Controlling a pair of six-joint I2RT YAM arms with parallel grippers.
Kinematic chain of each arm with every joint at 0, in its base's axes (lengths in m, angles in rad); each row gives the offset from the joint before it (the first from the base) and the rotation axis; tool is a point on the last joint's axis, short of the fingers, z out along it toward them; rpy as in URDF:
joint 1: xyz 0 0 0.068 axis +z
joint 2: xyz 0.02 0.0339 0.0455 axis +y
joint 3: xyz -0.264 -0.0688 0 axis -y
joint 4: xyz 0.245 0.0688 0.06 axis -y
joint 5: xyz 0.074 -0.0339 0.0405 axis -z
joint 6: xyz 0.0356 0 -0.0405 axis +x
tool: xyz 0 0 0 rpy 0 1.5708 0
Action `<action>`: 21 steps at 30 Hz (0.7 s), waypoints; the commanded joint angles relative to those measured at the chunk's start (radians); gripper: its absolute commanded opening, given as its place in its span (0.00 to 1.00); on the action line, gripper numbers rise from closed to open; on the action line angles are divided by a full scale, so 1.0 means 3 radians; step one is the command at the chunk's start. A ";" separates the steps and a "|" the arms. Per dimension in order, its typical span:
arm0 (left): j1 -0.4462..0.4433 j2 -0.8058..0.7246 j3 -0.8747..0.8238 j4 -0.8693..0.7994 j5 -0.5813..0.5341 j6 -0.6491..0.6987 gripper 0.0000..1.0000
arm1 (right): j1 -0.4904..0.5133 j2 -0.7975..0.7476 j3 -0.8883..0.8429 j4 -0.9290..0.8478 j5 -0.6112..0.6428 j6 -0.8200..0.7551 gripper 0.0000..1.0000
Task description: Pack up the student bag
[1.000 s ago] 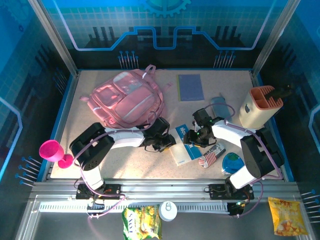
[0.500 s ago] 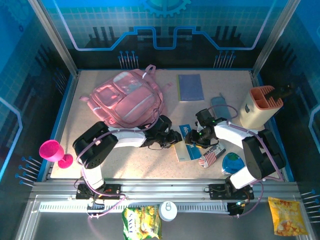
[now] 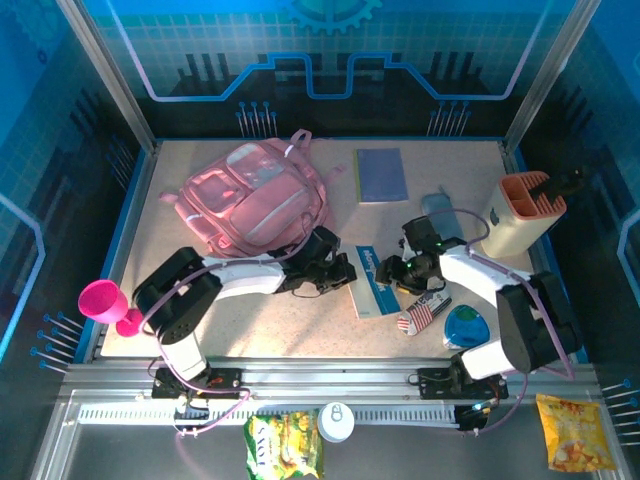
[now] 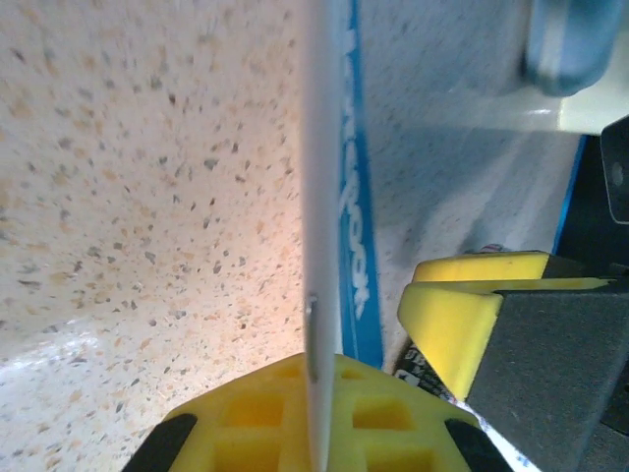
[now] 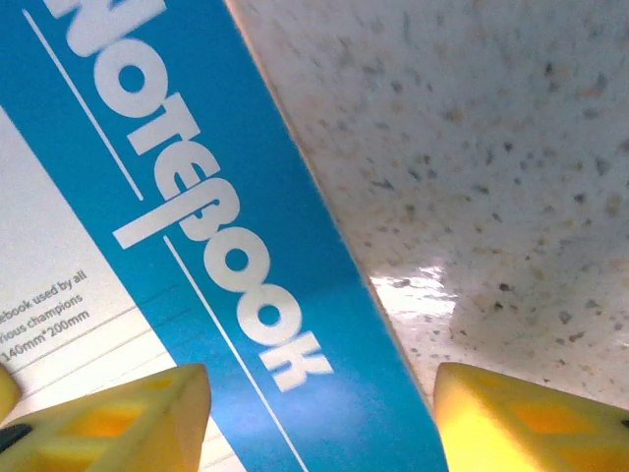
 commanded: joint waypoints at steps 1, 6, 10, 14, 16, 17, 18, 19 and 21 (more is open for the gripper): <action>0.0154 -0.0323 -0.0011 -0.0244 -0.0166 0.0221 0.00 | -0.0125 -0.0260 -0.0016 0.0358 -0.0341 0.0099 0.68; 0.0477 -0.0771 -0.0048 -0.0440 -0.0282 0.0333 0.00 | -0.0236 -0.0419 -0.0025 0.0860 -0.0716 0.0482 0.78; 0.0838 -0.1138 -0.0161 -0.0372 -0.0307 0.0263 0.00 | -0.0258 -0.0384 -0.0048 0.1327 -0.0964 0.0882 0.85; 0.1175 -0.1333 -0.0162 -0.0285 -0.0209 0.0145 0.00 | -0.0246 -0.0308 -0.0077 0.1842 -0.1109 0.1325 0.90; 0.1313 -0.1375 -0.0172 -0.0132 -0.0122 0.0028 0.00 | -0.0201 -0.0273 -0.0084 0.2113 -0.1103 0.1571 0.93; 0.1363 -0.1384 -0.0182 -0.0063 -0.0100 -0.0043 0.00 | -0.0170 -0.0257 -0.0076 0.2210 -0.1084 0.1665 0.93; 0.1407 -0.1385 -0.0188 0.0020 -0.0090 -0.0127 0.00 | -0.0122 -0.0230 -0.0056 0.2320 -0.1054 0.1771 0.94; 0.1441 -0.1384 -0.0192 0.0104 -0.0086 -0.0204 0.00 | -0.0072 -0.0192 -0.0037 0.2413 -0.1027 0.1873 0.95; 0.1487 -0.1370 -0.0193 0.0231 -0.0108 -0.0342 0.00 | 0.0022 -0.0102 0.0018 0.2621 -0.0987 0.2070 0.96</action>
